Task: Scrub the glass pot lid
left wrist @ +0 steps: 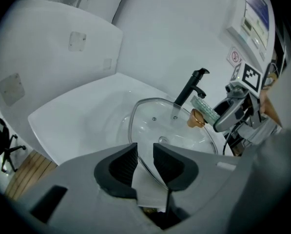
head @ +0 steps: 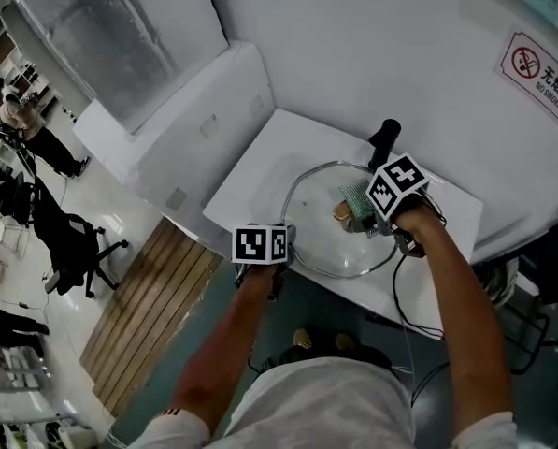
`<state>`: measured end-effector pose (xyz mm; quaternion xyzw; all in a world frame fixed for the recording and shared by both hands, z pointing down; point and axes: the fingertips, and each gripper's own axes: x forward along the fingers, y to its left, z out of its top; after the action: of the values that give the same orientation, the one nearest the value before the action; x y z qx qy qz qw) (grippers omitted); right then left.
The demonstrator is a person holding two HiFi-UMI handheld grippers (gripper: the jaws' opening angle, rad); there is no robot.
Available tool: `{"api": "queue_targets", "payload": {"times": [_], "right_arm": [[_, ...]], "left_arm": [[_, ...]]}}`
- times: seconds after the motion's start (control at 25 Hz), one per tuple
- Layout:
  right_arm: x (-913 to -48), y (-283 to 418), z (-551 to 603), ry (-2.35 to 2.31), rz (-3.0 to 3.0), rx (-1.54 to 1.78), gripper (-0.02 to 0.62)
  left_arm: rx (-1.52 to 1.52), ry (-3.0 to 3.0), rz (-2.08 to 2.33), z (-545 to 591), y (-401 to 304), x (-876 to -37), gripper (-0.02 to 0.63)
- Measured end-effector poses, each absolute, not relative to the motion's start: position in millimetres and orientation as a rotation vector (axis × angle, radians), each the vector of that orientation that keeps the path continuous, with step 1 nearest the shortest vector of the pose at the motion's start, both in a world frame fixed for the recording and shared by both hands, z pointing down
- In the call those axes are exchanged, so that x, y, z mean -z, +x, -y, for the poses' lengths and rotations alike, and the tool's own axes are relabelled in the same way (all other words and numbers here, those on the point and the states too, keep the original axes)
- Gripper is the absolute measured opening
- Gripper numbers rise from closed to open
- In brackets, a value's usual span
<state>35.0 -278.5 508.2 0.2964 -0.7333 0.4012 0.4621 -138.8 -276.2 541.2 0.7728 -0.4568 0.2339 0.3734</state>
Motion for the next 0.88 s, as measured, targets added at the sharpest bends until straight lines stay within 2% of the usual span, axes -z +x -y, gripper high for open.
{"api": "queue_targets", "payload": {"times": [0.28, 0.64, 0.88], "right_arm": [[-486, 11, 260, 0.652, 1.819, -0.716, 0.348], [-481, -44, 258, 0.580, 1.700, -0.252, 0.348], [-500, -57, 255, 0.556, 1.616, -0.132, 0.348]], "left_arm": [[-0.602, 1.981, 1.189, 276, -142, -543, 0.087], [-0.598, 1.985, 1.195, 276, -140, -542, 0.087], [-0.612, 1.978, 1.219, 275, -145, -545, 0.087]]}}
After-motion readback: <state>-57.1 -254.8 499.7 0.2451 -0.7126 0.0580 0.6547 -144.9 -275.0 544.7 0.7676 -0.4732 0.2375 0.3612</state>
